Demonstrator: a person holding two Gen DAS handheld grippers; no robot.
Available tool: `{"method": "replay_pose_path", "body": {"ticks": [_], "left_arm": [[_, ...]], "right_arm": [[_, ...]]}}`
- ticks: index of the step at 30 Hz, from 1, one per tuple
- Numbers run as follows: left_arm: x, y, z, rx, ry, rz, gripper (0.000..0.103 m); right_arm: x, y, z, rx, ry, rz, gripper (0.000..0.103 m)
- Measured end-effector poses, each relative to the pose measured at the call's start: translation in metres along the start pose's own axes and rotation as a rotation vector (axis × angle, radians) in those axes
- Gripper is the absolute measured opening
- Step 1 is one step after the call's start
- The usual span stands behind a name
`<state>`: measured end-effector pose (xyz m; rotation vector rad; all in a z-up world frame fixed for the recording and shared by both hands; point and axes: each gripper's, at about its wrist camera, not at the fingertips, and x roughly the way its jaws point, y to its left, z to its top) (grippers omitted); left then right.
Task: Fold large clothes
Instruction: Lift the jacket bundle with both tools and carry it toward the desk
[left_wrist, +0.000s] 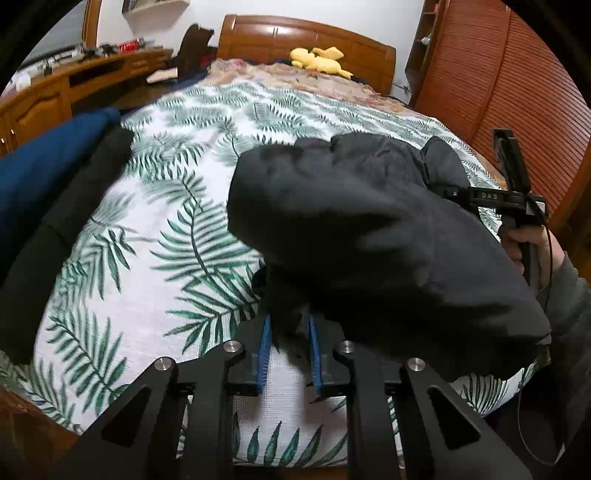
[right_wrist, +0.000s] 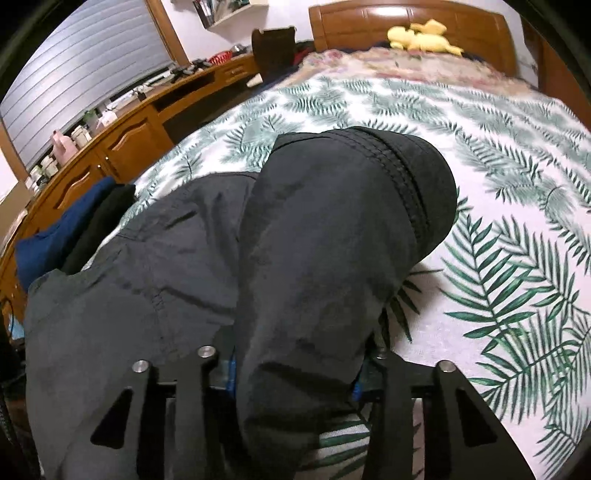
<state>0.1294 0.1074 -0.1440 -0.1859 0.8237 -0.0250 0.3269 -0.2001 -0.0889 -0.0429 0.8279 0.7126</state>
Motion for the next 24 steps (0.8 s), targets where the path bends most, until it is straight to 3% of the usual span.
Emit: {"method": "replay_pose_path", "body": {"ticks": [6, 17, 24], "left_arm": [[-0.018, -0.018, 0.015, 0.029, -0.056, 0.043, 0.016], [-0.019, -0.05, 0.027, 0.062, -0.099, 0.031, 0.016], [-0.025, -0.049, 0.025, 0.045, -0.15, 0.01, 0.015]], "right_arm": [[-0.028, -0.005, -0.007, 0.018, -0.047, 0.029, 0.031], [-0.066, -0.026, -0.034, 0.033, -0.083, 0.03, 0.03], [-0.068, -0.013, -0.03, 0.036, -0.104, 0.005, 0.029]]}}
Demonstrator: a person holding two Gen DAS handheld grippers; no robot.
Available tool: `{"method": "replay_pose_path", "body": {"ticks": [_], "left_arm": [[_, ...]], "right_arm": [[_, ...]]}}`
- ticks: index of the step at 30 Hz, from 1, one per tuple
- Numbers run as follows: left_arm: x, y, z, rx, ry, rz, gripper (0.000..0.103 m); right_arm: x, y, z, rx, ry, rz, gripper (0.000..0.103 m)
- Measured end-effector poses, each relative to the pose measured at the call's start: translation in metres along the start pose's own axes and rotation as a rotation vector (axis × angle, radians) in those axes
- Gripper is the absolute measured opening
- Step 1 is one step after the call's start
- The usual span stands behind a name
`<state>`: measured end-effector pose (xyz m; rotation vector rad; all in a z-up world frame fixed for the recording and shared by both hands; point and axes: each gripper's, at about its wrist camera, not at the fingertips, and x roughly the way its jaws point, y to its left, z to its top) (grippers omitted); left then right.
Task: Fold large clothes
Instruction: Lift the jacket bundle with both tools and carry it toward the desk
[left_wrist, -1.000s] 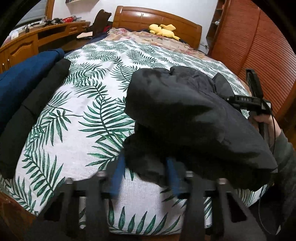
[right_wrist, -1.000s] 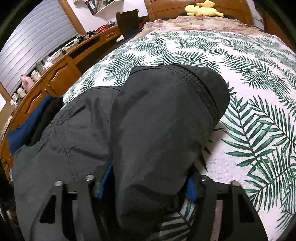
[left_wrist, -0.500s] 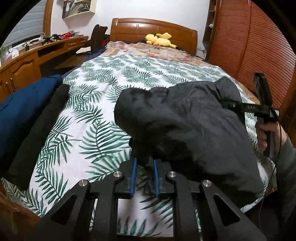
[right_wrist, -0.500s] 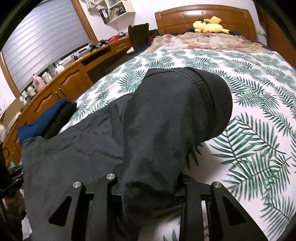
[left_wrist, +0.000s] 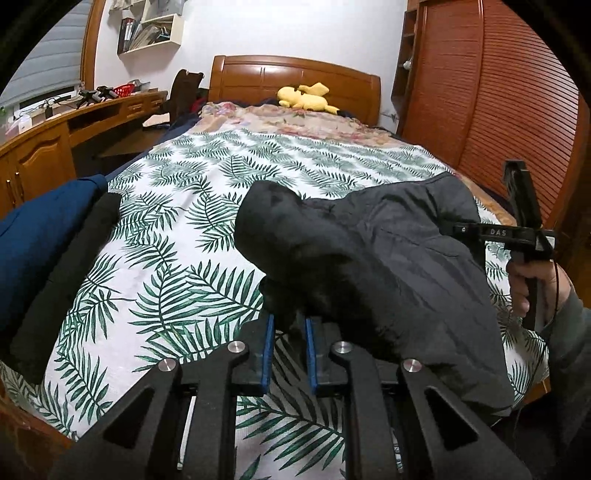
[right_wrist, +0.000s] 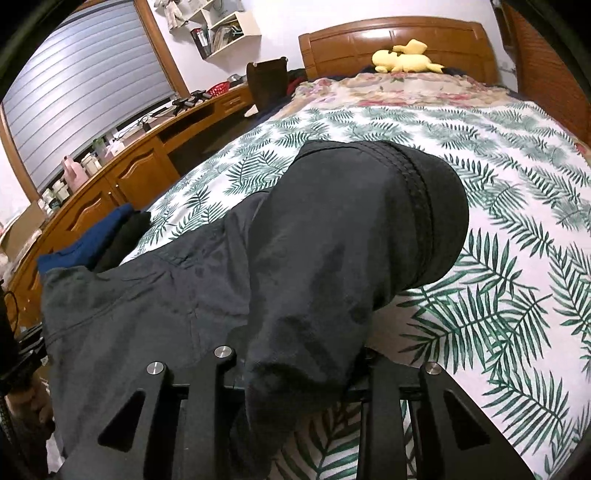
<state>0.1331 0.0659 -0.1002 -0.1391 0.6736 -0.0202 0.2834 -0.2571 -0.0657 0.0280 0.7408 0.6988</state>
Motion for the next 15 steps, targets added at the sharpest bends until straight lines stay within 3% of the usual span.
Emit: {"method": "replay_pose_path", "body": {"ticks": [7, 15], "left_arm": [[-0.012, 0.008, -0.004, 0.005, -0.049, -0.022, 0.014], [-0.035, 0.049, -0.003, 0.019, -0.104, -0.04, 0.014]], "right_arm": [[0.004, 0.032, 0.004, -0.063, -0.063, -0.013, 0.027], [0.015, 0.103, 0.015, -0.158, -0.123, -0.034, 0.027]]}}
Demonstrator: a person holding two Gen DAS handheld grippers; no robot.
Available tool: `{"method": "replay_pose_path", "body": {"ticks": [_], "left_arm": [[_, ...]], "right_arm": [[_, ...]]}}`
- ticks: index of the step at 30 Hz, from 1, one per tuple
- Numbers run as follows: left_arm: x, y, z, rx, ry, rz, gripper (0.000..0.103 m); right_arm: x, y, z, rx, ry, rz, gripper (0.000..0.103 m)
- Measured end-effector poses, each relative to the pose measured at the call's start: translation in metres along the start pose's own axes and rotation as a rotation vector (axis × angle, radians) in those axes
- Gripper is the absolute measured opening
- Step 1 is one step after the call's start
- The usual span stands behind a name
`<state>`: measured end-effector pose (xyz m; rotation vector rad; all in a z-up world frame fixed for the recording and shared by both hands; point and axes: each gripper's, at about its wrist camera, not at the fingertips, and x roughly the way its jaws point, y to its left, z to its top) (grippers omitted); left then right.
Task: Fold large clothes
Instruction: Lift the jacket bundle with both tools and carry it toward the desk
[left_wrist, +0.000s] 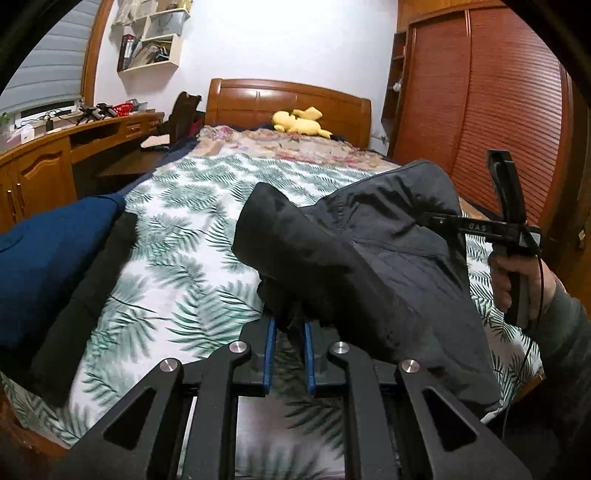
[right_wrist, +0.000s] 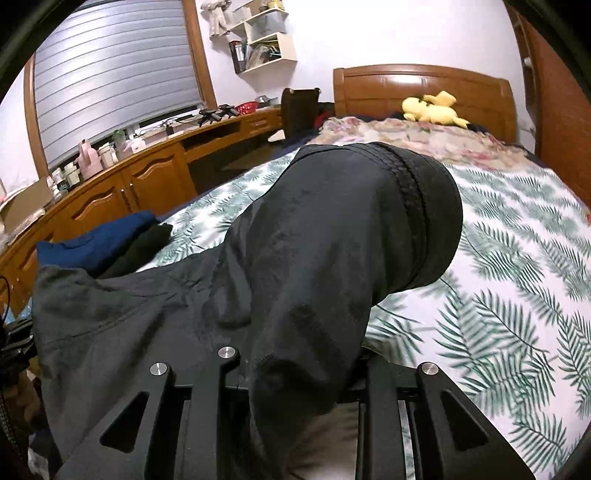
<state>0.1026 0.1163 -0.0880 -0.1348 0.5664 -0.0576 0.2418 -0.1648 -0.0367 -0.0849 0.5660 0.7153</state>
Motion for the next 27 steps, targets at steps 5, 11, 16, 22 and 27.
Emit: {"method": "replay_pose_path", "body": {"ticks": [5, 11, 16, 22, 27], "left_arm": [[-0.027, 0.048, 0.012, -0.018, -0.056, 0.031, 0.014], [-0.072, 0.11, 0.036, -0.035, -0.136, 0.121, 0.014], [-0.117, 0.166, 0.062, -0.046, -0.208, 0.258, 0.014], [-0.153, 0.229, 0.074, -0.108, -0.254, 0.472, 0.014], [-0.16, 0.272, 0.059, -0.148, -0.202, 0.573, 0.014]], "right_arm": [[0.027, 0.058, 0.032, -0.085, 0.029, -0.002, 0.026], [0.056, 0.151, 0.105, -0.209, -0.001, 0.057, 0.026], [0.085, 0.228, 0.165, -0.279, -0.026, 0.138, 0.026], [0.142, 0.322, 0.221, -0.341, -0.026, 0.236, 0.026], [0.196, 0.368, 0.237, -0.358, 0.024, 0.291, 0.029]]}}
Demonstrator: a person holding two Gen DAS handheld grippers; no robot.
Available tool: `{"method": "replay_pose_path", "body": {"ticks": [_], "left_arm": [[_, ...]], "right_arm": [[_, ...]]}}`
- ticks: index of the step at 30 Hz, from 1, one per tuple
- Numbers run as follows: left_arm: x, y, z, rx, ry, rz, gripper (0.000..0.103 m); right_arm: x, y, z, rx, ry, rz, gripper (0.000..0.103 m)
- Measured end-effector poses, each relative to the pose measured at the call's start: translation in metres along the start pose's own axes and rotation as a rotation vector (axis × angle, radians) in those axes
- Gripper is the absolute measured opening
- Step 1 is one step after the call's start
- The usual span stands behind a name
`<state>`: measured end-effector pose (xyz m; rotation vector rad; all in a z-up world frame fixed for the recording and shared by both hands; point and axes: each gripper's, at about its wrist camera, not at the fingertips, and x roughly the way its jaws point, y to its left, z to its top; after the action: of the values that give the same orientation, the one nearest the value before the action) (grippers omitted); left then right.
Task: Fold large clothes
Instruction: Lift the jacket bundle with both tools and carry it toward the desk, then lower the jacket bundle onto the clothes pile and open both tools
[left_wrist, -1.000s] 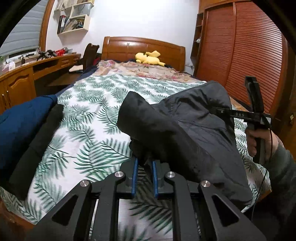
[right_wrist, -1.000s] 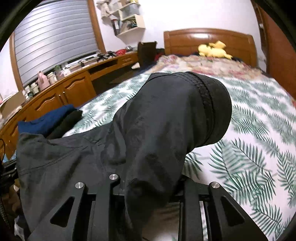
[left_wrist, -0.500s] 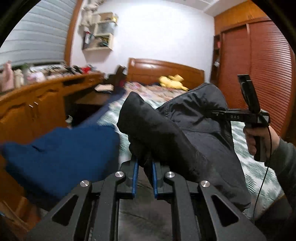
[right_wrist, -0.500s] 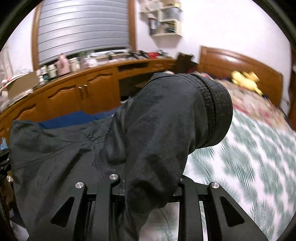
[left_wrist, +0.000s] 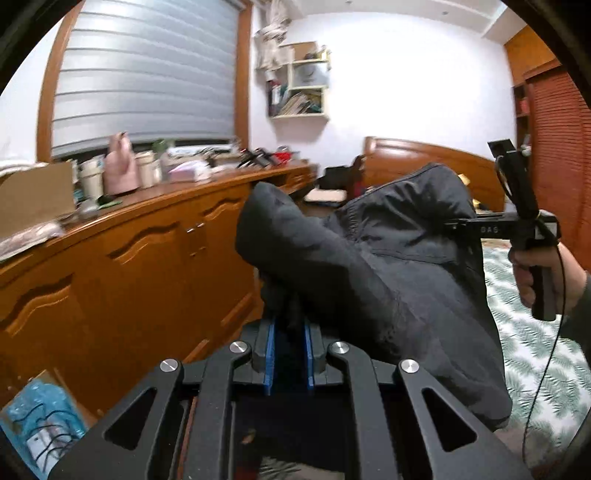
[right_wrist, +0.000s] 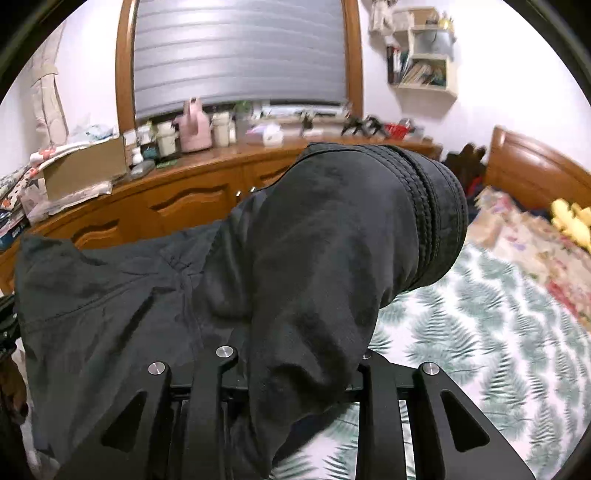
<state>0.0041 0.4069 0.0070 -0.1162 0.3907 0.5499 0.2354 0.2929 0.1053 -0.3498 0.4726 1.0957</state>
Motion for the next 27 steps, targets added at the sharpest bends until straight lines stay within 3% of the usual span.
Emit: {"method": "replay_pose_path", "body": {"ticks": [4, 8, 9, 13, 15, 16, 18, 20, 23, 27], "left_arm": [[0.023, 0.011, -0.019, -0.007, 0.088, 0.03, 0.014], [0.027, 0.017, -0.033, -0.014, 0.123, 0.059, 0.02], [0.027, 0.02, -0.033, -0.011, 0.128, 0.06, 0.022], [0.011, 0.028, -0.035, -0.044, 0.099, 0.042, 0.051], [0.005, 0.031, -0.033, -0.042, 0.091, 0.039, 0.069], [0.002, 0.033, -0.031, -0.044, 0.086, 0.031, 0.084], [-0.003, 0.034, -0.028, -0.04, 0.075, 0.023, 0.087], [-0.007, 0.034, -0.023, -0.023, 0.072, 0.032, 0.097], [-0.016, 0.029, -0.019, -0.014, 0.066, 0.032, 0.103], [-0.028, 0.026, -0.012, -0.007, 0.049, 0.039, 0.103]], "right_arm": [[0.066, 0.005, -0.009, -0.037, 0.18, 0.009, 0.033], [0.103, 0.015, -0.018, -0.108, 0.278, -0.075, 0.05], [0.105, 0.017, -0.018, -0.113, 0.278, -0.081, 0.054], [0.08, 0.023, -0.022, -0.126, 0.241, -0.122, 0.062], [0.065, 0.031, -0.019, -0.129, 0.18, -0.132, 0.062], [0.054, 0.038, -0.025, -0.12, 0.148, -0.119, 0.062], [0.043, 0.054, -0.025, -0.105, 0.116, -0.028, 0.062], [0.044, 0.075, -0.027, -0.117, 0.125, 0.029, 0.062], [0.053, 0.1, -0.037, -0.132, 0.149, 0.096, 0.062], [0.089, 0.112, -0.054, -0.142, 0.194, 0.096, 0.062]]}}
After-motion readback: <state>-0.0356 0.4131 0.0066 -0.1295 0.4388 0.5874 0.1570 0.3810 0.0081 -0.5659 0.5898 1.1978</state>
